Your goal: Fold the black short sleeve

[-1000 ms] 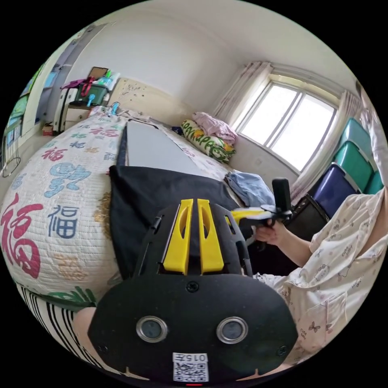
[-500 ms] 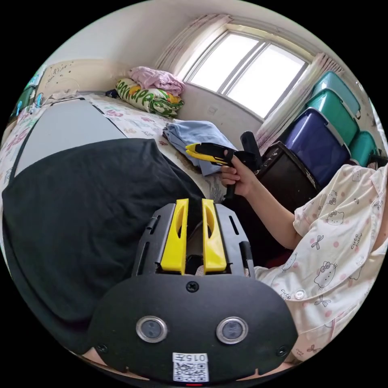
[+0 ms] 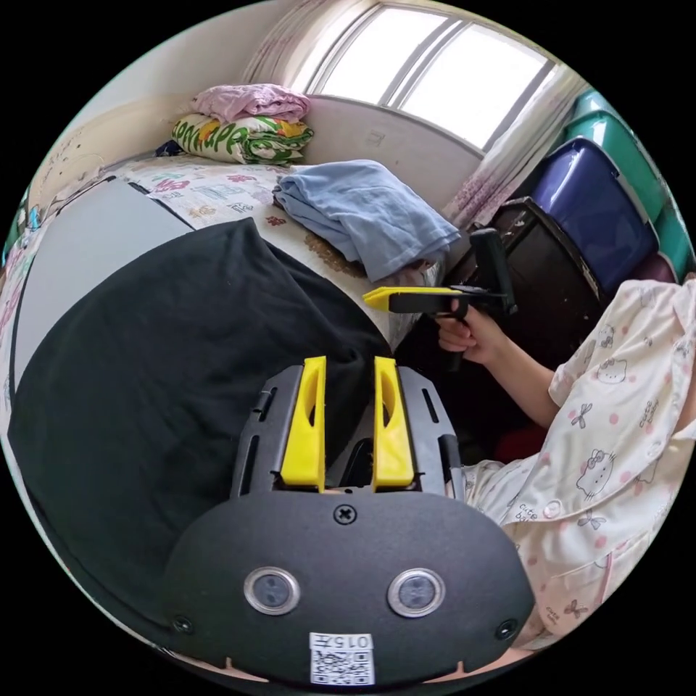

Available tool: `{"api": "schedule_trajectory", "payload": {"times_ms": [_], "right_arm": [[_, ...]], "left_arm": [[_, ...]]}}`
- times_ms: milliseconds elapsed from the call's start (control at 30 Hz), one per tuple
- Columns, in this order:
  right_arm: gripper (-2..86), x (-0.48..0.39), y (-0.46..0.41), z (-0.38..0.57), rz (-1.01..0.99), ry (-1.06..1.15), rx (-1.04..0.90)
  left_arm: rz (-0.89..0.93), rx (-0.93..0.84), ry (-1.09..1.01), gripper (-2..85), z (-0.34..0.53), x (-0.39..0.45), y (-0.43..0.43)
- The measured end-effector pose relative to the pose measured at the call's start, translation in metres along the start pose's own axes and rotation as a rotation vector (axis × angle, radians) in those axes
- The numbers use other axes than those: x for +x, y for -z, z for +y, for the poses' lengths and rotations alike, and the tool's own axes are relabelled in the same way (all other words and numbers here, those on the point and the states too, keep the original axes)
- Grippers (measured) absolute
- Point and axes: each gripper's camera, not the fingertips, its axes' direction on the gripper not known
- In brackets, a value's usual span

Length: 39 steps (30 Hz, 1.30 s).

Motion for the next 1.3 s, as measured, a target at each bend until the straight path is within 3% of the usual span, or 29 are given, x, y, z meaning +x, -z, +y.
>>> {"api": "schedule_trajectory", "payload": {"times_ms": [167,367,533,667,833,933,1067,1133,1200,1300], "right_arm": [[8.1,-0.047,-0.008,0.032,-0.178,0.186,-0.034],[6.8,-0.096,-0.001,0.092,-0.107,0.327,-0.019],[8.1,-0.146,-0.025,0.130,0.021,0.451,-0.142],[8.4,-0.195,-0.043,0.132,0.105,0.516,-0.128],[8.6,-0.240,-0.048,0.104,0.108,0.520,-0.109],[8.5,-0.258,-0.043,0.091,0.094,0.494,-0.119],[8.0,-0.265,-0.031,0.070,-0.038,0.373,-0.145],[7.5,-0.266,-0.025,0.058,-0.093,0.316,-0.164],[7.2,-0.274,-0.012,0.049,-0.070,0.299,-0.153],[7.1,-0.291,0.011,0.040,0.044,0.325,-0.118]], "left_arm": [[-0.073,-0.028,-0.040,9.3,-0.011,0.043,0.016],[-0.142,-0.065,0.009,8.5,-0.003,0.057,0.076],[-0.226,-0.077,0.056,8.3,0.027,0.072,0.129],[-0.402,-0.085,0.013,6.1,0.034,0.103,0.161],[-0.370,-0.062,0.037,5.8,0.031,0.112,0.189],[-0.312,0.043,0.069,7.2,0.032,0.118,0.224],[-0.239,0.063,0.048,8.7,0.014,0.137,0.234],[-0.304,0.054,0.018,7.2,0.005,0.149,0.230],[-0.403,0.022,0.008,6.0,0.001,0.153,0.222],[-0.338,-0.002,0.038,4.4,-0.001,0.145,0.227]]}}
